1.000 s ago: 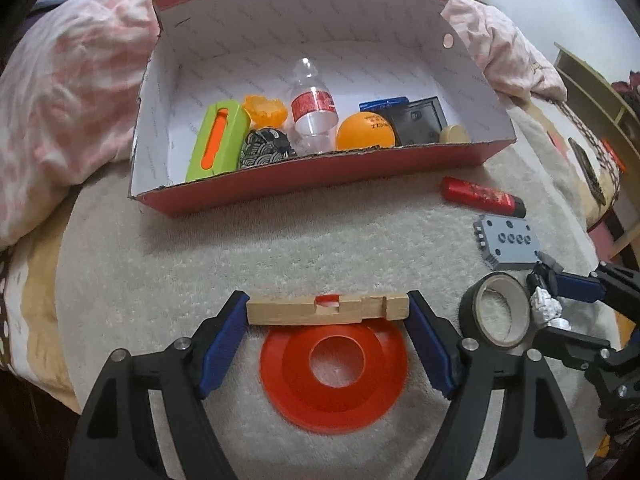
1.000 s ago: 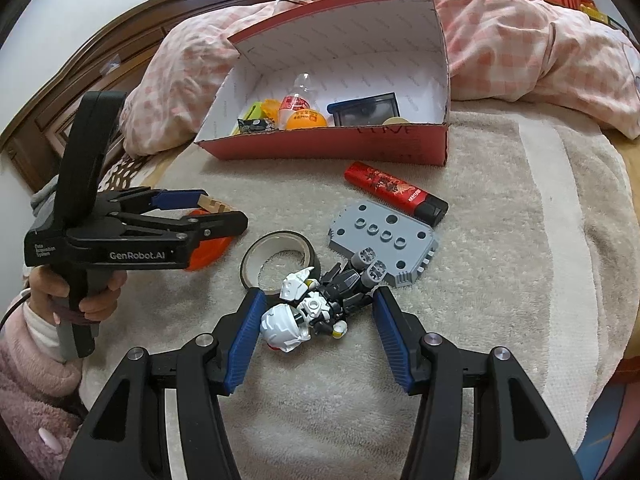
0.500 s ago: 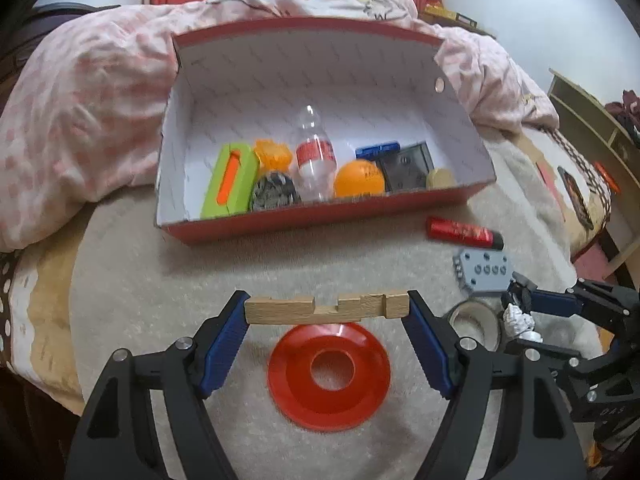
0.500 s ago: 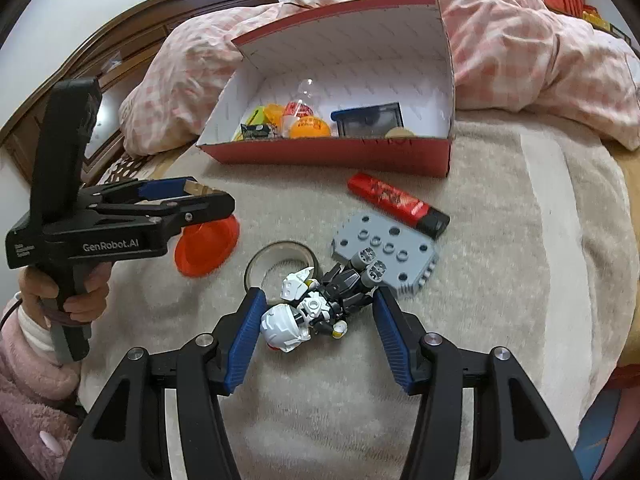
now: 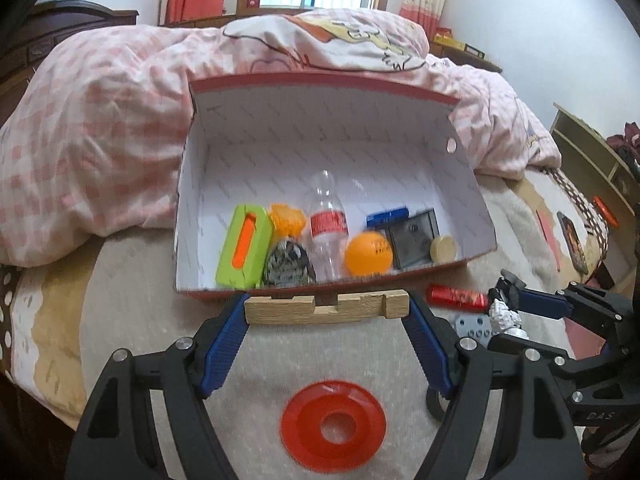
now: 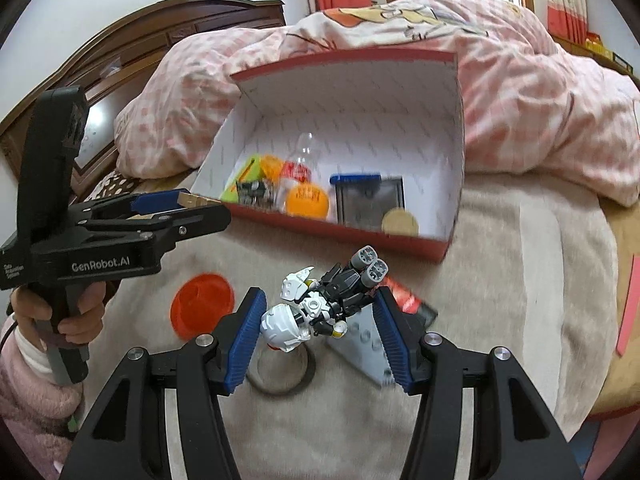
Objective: Organize objects
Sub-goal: 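Carry the stick and figure into the box and open both grippers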
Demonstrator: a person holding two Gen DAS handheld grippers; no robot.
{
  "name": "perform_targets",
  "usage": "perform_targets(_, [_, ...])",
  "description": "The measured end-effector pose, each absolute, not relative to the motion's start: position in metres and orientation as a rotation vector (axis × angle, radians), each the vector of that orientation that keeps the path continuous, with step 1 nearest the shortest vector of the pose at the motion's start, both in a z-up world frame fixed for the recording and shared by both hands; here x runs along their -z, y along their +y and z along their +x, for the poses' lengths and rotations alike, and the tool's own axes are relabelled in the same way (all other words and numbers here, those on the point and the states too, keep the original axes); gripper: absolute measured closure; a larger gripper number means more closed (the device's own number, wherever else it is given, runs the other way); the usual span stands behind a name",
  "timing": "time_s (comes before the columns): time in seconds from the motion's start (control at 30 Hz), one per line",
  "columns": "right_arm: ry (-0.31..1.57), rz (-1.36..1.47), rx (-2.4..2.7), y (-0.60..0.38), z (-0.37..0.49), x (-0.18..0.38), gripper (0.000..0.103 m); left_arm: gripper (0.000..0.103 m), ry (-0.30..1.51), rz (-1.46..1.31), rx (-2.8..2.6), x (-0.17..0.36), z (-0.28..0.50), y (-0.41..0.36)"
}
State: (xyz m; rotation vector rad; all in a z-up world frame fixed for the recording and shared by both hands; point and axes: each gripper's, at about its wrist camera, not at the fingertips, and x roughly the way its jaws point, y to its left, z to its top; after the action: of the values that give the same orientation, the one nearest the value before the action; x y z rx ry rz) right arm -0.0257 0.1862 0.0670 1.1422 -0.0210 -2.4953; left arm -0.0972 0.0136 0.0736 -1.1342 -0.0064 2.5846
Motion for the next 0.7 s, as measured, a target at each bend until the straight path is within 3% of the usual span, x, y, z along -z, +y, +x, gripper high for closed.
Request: perform_targets(0.7, [-0.017,1.128,2.591,0.184,-0.115,-0.077,0.046,0.026,-0.018,-1.144,-2.644,-0.075,-0.179,0.02])
